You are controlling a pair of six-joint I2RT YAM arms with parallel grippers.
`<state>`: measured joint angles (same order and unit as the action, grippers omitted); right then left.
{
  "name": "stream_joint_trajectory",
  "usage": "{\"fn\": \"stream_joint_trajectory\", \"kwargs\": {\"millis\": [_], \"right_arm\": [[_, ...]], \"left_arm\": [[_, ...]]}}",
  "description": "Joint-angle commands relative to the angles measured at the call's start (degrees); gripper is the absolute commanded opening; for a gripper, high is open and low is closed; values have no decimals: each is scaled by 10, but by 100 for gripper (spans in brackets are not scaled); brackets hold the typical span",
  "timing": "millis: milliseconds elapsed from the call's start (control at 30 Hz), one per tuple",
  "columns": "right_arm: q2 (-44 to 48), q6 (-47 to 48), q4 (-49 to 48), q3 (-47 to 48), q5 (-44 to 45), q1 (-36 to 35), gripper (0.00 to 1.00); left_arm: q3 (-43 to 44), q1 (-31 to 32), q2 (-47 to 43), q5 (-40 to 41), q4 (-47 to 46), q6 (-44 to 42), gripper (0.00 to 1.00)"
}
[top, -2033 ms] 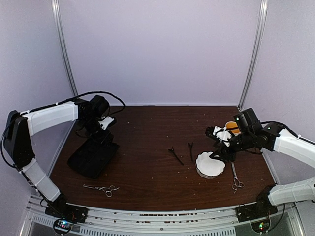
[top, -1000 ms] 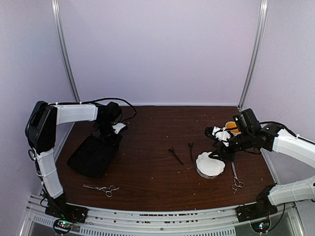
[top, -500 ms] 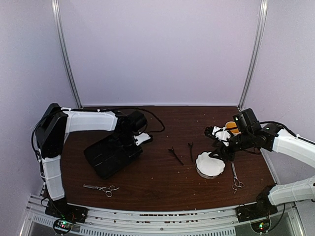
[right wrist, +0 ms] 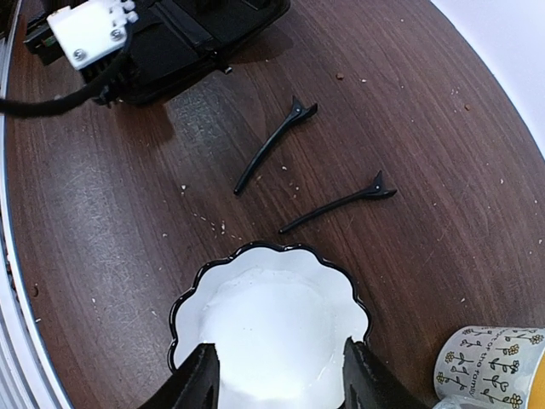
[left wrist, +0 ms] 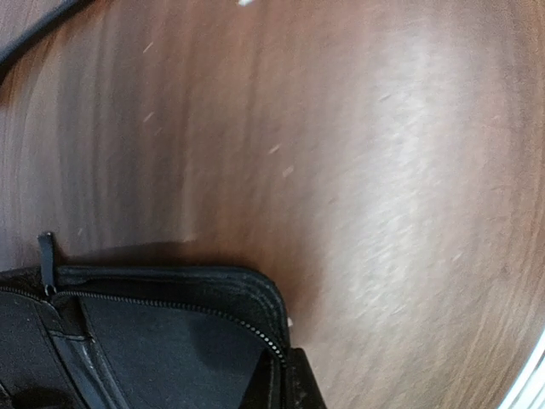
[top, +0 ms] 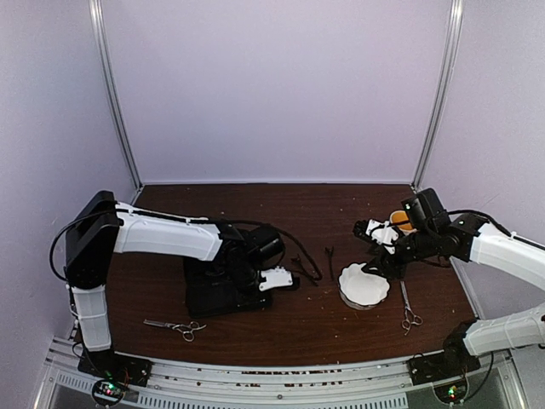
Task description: Sort the hair-cutting tools
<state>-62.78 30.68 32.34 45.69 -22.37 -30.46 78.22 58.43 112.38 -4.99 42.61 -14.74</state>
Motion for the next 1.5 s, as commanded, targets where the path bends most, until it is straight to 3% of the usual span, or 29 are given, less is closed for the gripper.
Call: {"fn": "stream_joint_trajectory", "kwargs": {"millis": [0, 867, 900, 1033, 1100, 1233, 1467], "right_arm": [[-7, 6, -6, -3, 17, 3, 51], [-38, 11, -3, 2, 22, 3, 50], [-39, 10, -3, 1, 20, 3, 50], [-43, 2, 0, 12, 21, 3, 49], [-43, -9, -1, 24, 30, 3, 49], [-52, -30, 13, 72, 24, 1, 47], [-161, -71, 50, 206, 45, -29, 41]], "left_arm": [[3, 27, -15, 1, -38, -33, 0], [-26, 113, -20, 11, -137, -24, 0], [-28, 113, -31, 10, -137, -25, 2], [-21, 113, -86, 17, -123, -14, 36], [-15, 112, -112, 35, -106, -8, 48], [-22, 103, -178, 106, -103, 9, 56], [-103, -42, -307, 110, -206, 113, 72]]}}
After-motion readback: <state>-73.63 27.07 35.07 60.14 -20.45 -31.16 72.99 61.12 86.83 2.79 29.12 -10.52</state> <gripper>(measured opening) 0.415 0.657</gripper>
